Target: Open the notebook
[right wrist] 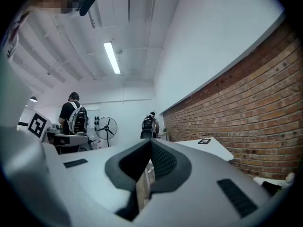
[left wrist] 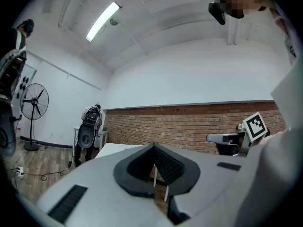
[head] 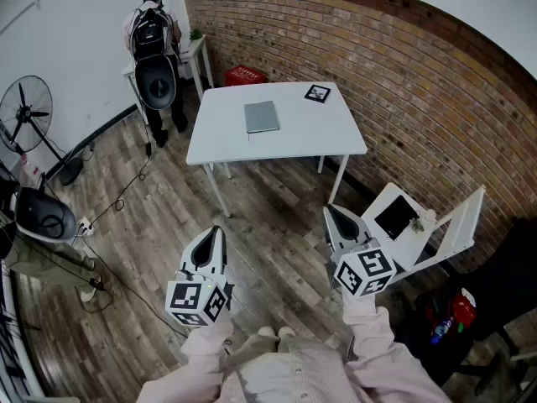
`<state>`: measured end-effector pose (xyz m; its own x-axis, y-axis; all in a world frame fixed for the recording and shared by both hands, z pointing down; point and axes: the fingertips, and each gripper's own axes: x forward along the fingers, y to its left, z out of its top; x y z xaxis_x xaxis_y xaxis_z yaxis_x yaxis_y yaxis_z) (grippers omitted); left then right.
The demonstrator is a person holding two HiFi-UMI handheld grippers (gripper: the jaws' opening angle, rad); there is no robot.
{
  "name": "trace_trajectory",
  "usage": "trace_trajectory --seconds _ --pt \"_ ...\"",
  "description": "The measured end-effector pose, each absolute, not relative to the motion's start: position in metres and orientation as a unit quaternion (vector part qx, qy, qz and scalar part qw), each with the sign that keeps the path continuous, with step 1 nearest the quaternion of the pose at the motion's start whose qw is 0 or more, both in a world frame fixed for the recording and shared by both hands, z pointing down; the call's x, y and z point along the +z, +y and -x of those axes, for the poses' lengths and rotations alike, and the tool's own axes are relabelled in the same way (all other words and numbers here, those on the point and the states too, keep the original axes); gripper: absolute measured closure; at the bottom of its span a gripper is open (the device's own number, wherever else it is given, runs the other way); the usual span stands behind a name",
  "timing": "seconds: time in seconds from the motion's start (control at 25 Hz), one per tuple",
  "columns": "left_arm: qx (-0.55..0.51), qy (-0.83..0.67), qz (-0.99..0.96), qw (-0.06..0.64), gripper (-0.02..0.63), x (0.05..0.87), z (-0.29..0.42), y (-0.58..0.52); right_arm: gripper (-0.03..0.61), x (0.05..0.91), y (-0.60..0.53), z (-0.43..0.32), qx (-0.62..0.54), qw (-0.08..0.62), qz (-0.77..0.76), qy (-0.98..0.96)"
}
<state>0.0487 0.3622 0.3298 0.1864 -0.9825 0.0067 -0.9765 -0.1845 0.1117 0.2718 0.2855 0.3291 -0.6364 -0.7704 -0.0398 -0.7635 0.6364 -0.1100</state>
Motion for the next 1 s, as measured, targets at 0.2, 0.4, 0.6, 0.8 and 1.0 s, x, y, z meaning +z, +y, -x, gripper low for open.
trace_trajectory --seconds 0.2,0.4,0.6,0.8,1.0 --pt "-0.033 -0.637 -0.769 0.045 0.621 0.329 -0.06 0.364 0.575 0.33 0.287 -0.281 -0.043 0.042 0.422 0.905" --pt "-0.032 -0.64 -0.766 0.044 0.621 0.332 -0.07 0.369 0.575 0.335 0.29 -0.292 -0.046 0.045 0.422 0.904" --pt "-0.03 -0.644 -0.763 0.042 0.621 0.337 -0.079 0.376 0.575 0.338 0.293 -0.301 -0.037 0.057 0.413 0.908" --pt "-0.026 -0.649 -0.759 0.045 0.621 0.339 -0.081 0.375 0.557 0.344 0.284 -0.302 -0.047 0.053 0.415 0.907" --pt "-0.025 -0.655 -0.754 0.05 0.621 0.338 -0.076 0.372 0.479 0.345 0.277 -0.302 -0.045 0.051 0.421 0.904"
